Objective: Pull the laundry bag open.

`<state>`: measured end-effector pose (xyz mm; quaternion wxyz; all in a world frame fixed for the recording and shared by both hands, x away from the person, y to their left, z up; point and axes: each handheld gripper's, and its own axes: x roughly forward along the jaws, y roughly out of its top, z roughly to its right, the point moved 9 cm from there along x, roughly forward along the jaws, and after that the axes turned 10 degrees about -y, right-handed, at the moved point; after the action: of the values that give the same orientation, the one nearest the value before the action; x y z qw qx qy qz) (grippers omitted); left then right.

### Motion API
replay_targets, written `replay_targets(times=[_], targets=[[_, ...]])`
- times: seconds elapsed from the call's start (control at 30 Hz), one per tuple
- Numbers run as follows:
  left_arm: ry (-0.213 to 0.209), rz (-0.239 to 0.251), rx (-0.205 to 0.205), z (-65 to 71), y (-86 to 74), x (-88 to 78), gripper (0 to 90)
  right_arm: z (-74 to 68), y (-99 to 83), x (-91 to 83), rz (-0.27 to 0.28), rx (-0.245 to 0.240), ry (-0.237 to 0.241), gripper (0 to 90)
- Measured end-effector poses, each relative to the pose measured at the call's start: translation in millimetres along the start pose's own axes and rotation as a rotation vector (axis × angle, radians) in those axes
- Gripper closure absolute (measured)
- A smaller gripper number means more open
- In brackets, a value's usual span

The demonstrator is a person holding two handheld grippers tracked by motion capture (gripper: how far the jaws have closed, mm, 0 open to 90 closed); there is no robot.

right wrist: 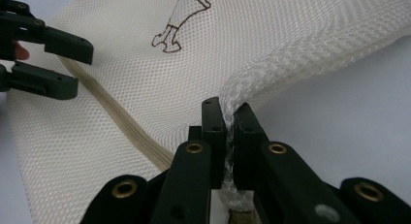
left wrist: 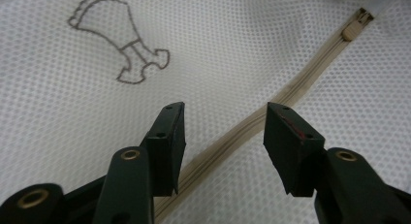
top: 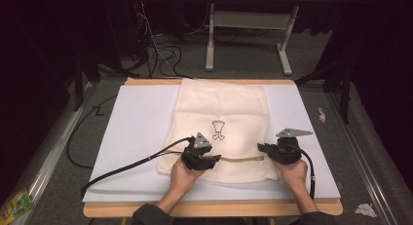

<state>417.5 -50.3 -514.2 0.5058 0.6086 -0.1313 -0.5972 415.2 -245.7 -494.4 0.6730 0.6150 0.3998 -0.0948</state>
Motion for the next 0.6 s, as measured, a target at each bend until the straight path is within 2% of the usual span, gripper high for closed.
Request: replay_targets(times=[0.1, 0.17, 0.23, 0.3, 0.53, 0.6], targets=[[-0.019, -0.003, -0.004, 4.9, 4.5, 7.2, 50.2, -1.6, 1.8, 0.7, 0.008, 0.002, 0.007, 87.6], [-0.024, -0.01, 0.011, 9.2, 7.6, 10.5, 50.0, -2.4, 2.0, 0.8, 0.005, 0.007, 0.008, 87.6], [-0.048, 0.003, 0.004, 13.6, 11.1, 13.5, 50.0, -2.6, 2.0, 1.5, 0.006, 0.004, 0.012, 87.6], [-0.044, -0.005, 0.012, 15.5, 12.6, 16.7, 50.1, -3.0, 2.2, 2.7, 0.008, 0.004, 0.016, 87.7], [-0.072, -0.034, 0.031, 27.4, 15.7, 31.3, 50.5, -5.9, 4.6, 4.0, 0.011, 0.015, 0.03, 87.7], [-0.088, -0.027, 0.01, 29.8, 17.0, 33.8, 50.1, -7.0, 5.3, 4.6, 0.014, 0.015, 0.033, 87.7]])
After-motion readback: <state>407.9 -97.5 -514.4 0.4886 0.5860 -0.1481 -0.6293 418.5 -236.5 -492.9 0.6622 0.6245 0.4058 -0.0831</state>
